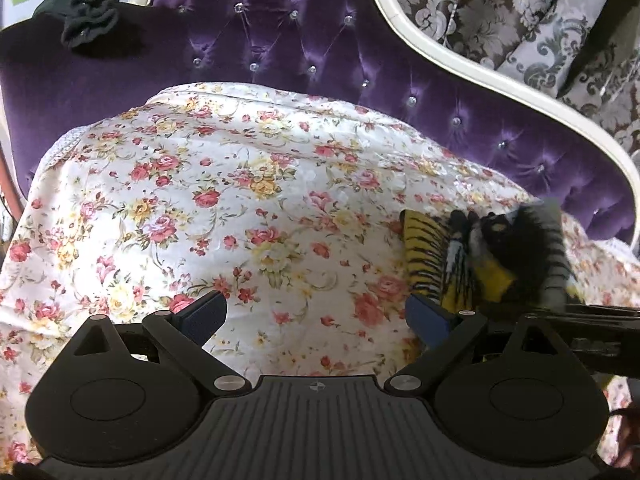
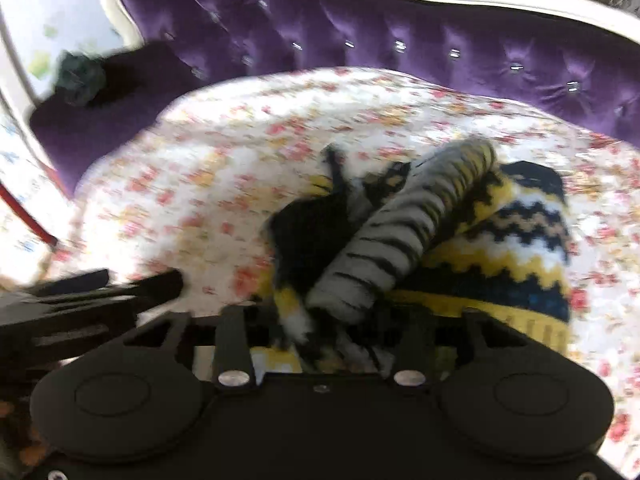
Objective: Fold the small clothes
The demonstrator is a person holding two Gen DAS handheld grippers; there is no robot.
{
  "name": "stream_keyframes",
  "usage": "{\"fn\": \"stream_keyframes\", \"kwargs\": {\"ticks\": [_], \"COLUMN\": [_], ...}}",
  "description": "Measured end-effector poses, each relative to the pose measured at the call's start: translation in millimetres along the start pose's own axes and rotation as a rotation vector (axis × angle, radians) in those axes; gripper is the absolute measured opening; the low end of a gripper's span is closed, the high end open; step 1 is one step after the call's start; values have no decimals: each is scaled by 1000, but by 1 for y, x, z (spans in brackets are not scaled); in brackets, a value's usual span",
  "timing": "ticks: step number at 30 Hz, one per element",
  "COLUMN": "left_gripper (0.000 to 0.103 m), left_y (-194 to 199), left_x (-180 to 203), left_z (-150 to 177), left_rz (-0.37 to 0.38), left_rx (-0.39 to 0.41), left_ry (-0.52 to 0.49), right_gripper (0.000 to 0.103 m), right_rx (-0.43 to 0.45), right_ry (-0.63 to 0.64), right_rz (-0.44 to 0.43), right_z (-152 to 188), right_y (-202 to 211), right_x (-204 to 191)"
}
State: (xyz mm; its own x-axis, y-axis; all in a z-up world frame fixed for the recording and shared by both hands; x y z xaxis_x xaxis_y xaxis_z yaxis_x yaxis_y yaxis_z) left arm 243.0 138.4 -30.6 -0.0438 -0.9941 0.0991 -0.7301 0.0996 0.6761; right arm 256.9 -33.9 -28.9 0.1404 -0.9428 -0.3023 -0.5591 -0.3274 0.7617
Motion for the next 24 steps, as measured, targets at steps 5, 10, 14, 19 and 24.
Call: {"fn": "stream_keyframes", "kwargs": {"ticks": [5, 10, 14, 19, 24], "left_gripper": [97, 97, 97, 97, 92], "left_y": [16, 45, 59, 39, -5], "left_x": [6, 18, 43, 79, 87], "left_z": [-7, -18, -23, -11, 22], "left_rz": [9, 18, 43, 63, -13], "left_rx": [65, 147, 198, 151, -28], "left_ry": [-20, -50, -122, -243, -341], "right_gripper": [57, 58, 58, 59, 62], "right_rx": [80, 160, 172, 145, 60], "right_ry": [-75, -131, -168, -144, -101], "right_rz": [-143, -75, 35, 148, 193], "right_z": [-8, -15, -10, 11, 47], "right_y": [35, 61, 67, 56, 40], "right_x": [9, 40, 69, 85, 93]}}
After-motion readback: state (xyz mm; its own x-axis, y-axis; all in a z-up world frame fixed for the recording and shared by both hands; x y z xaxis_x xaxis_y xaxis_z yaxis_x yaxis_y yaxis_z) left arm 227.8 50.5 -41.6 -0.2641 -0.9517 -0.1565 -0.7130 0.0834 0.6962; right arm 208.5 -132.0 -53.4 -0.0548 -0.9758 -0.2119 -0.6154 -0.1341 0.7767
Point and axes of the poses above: each gripper's, at about its wrist camera, not at the fingertips, and y roughly against the way its jaws point, x to its right, z to its underside, the point moved 2 cm from there along -y, roughly the way its jaws point, and after that the axes turned 10 degrees about -y, right-handed, at the moved point
